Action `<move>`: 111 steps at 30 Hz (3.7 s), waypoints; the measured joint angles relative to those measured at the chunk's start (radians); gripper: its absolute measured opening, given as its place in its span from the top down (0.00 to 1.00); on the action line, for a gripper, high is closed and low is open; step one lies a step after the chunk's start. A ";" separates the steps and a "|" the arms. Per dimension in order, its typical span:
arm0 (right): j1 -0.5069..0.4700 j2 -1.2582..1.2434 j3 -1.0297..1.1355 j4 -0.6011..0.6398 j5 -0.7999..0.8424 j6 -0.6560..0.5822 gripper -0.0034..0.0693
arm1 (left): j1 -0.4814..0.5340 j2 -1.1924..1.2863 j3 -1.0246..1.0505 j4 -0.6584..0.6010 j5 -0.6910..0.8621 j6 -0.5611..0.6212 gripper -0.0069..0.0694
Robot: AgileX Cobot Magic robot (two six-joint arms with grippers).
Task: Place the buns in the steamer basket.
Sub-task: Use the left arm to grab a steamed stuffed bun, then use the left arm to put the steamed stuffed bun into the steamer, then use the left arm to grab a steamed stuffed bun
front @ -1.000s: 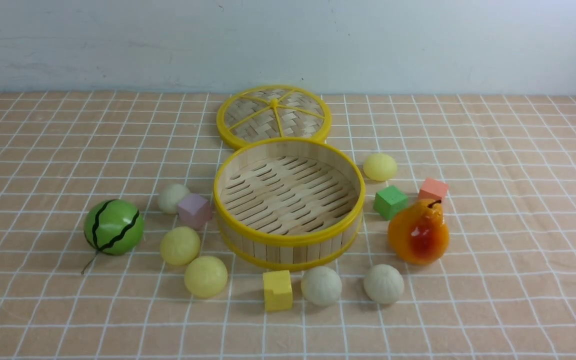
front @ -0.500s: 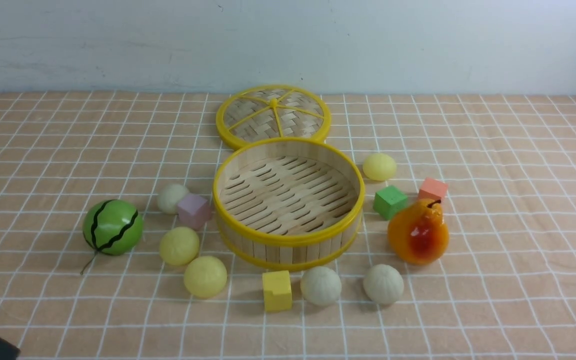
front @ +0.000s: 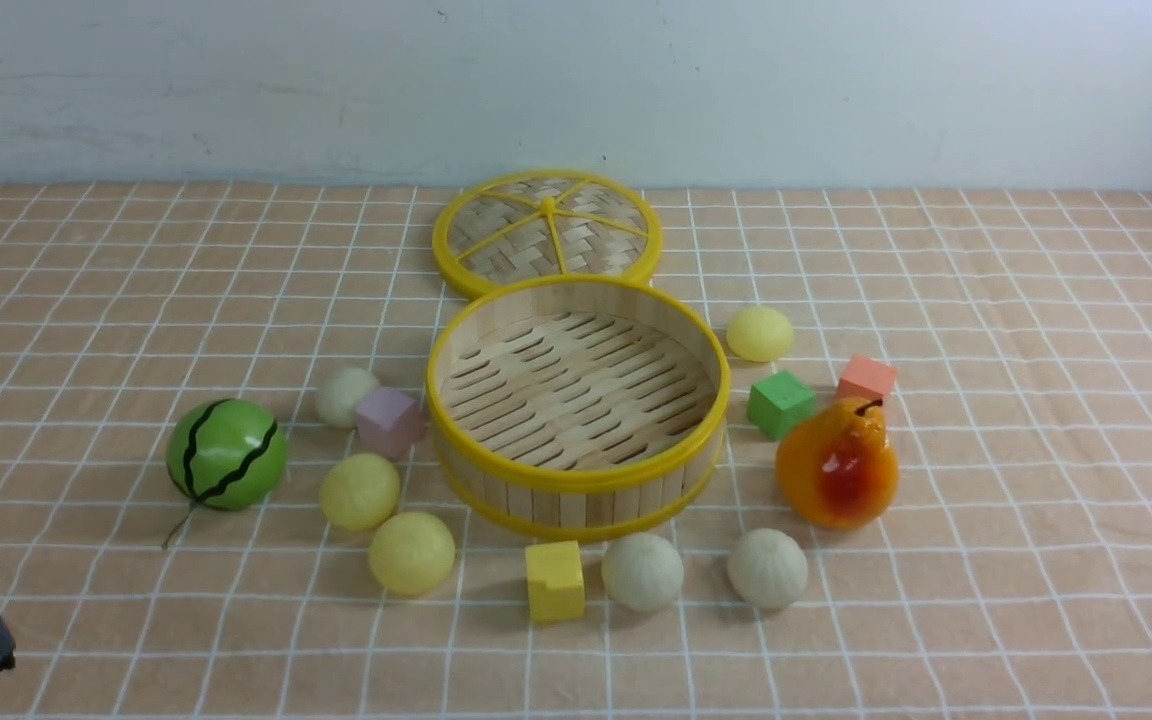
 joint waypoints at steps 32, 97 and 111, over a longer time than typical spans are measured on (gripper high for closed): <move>0.000 0.000 0.000 0.000 0.000 0.000 0.62 | -0.286 1.333 -0.585 0.197 -0.129 0.173 0.59; 0.000 0.000 0.000 0.000 0.000 0.000 0.62 | -0.364 1.440 -1.147 0.312 0.327 0.088 0.24; 0.000 0.000 0.000 0.000 0.000 0.000 0.62 | -0.178 1.464 -0.871 0.317 0.200 0.073 0.71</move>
